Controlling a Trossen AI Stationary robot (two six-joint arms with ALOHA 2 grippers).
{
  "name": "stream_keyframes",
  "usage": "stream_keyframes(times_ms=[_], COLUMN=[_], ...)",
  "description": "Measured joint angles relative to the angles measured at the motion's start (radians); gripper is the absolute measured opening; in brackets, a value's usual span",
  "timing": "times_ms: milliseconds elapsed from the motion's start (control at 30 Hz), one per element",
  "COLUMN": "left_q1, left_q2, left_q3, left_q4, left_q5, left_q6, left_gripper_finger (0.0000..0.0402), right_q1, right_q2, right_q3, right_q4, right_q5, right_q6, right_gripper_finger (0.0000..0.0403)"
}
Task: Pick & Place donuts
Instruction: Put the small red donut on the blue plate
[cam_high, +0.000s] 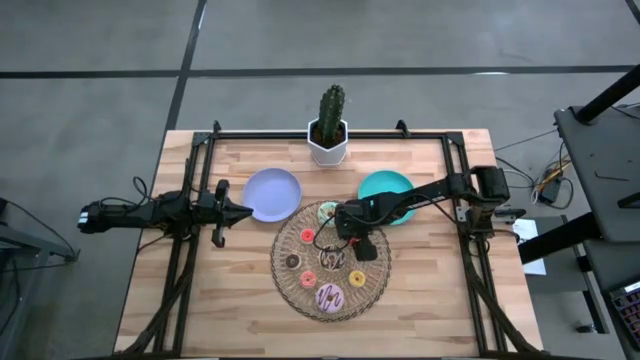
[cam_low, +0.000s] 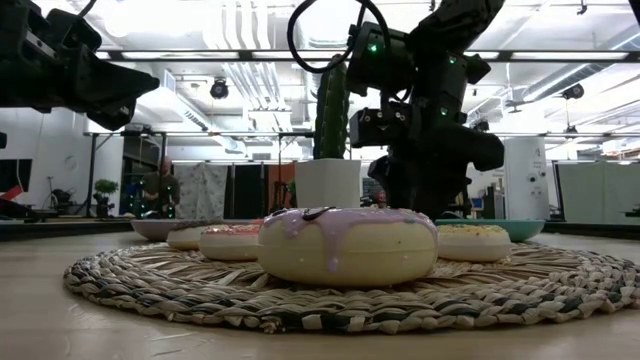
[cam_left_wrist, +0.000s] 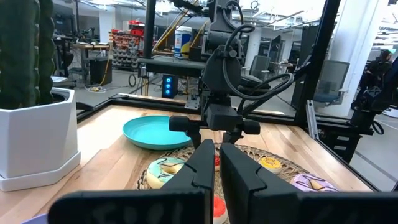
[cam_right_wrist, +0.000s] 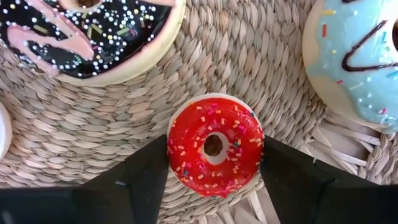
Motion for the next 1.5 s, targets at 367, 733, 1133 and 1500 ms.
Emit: stream_keyframes(times_ms=[367,733,1133,1500], left_q1=[0.000,0.000,0.000,0.000], left_q2=[0.000,0.000,0.006,0.009], left_q3=[0.000,0.000,0.000,0.000], left_q4=[-0.001,-0.001,-0.001,-0.002], left_q5=[0.005,0.003,-0.001,-0.001], left_q6=[0.000,0.000,0.000,0.000], left_gripper_finger=[0.0000,0.0000,0.0000,0.0000], right_q1=[-0.001,-0.036,-0.152,-0.293], right_q2=[-0.004,-0.128,-0.207,-0.301], right_q3=[0.000,0.025,0.018,-0.062], right_q4=[-0.001,-0.066,-0.177,-0.191], right_q5=[0.000,0.000,0.018,0.018], right_q6=[0.000,0.000,0.000,0.000], right_gripper_finger=[0.0203,0.0203,0.0203,0.0203])
